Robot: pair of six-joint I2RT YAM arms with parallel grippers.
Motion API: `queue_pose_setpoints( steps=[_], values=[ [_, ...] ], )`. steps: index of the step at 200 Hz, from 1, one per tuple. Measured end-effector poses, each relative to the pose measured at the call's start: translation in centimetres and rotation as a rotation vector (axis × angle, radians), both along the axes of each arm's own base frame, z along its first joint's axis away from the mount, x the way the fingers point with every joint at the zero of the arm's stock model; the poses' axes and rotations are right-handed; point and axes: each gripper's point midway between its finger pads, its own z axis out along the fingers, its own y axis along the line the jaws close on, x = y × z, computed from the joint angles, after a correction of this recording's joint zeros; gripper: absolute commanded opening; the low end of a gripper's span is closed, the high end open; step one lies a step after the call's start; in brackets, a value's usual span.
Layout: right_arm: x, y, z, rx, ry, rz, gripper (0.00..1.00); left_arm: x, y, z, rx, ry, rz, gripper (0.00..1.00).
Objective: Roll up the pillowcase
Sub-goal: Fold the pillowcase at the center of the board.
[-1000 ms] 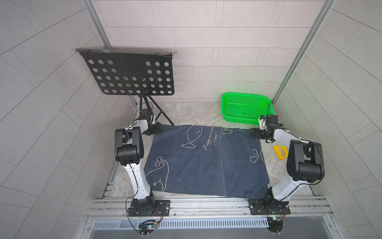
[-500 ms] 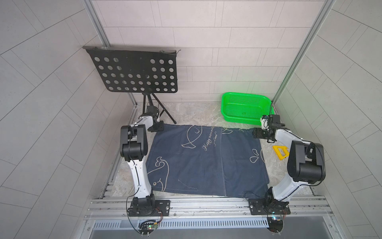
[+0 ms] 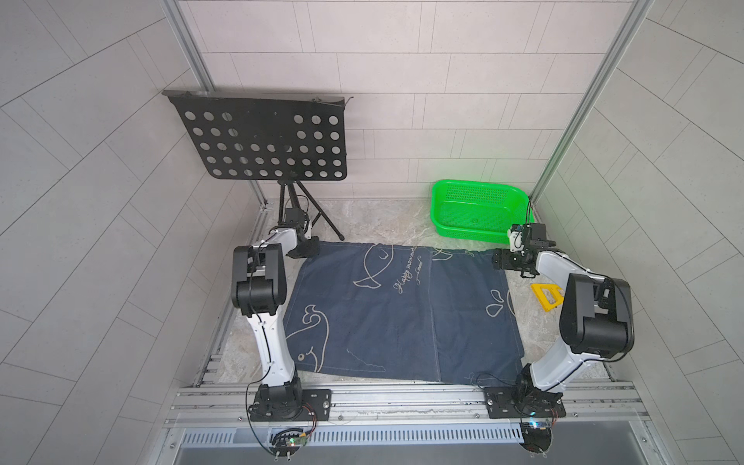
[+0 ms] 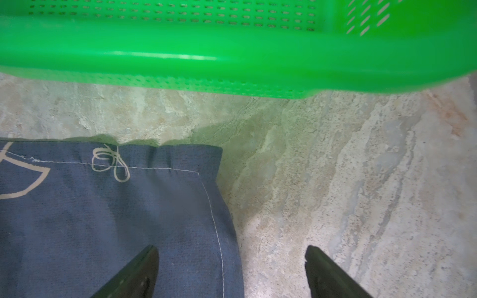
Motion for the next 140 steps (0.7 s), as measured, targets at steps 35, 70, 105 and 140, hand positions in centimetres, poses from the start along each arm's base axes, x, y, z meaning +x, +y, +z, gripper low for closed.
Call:
queue_pose_setpoints(
  steps=[35,70,105,140],
  values=[
    [1.4,0.0,-0.5,0.018,0.01,0.009,0.9,-1.1,-0.9,0.7,-0.041,-0.004,-0.025,0.0],
    [3.1,0.2,-1.5,0.061,0.02,0.01,0.88,-1.1,-1.4,2.3,-0.061,-0.045,-0.045,0.0],
    [3.6,1.3,-2.5,0.109,0.033,0.022,0.84,-1.6,-1.9,3.1,-0.078,-0.066,-0.066,0.0],
    [4.2,1.9,-3.1,0.142,0.025,0.031,0.7,-2.4,-2.2,3.8,-0.087,-0.079,-0.077,0.0]
  ],
)
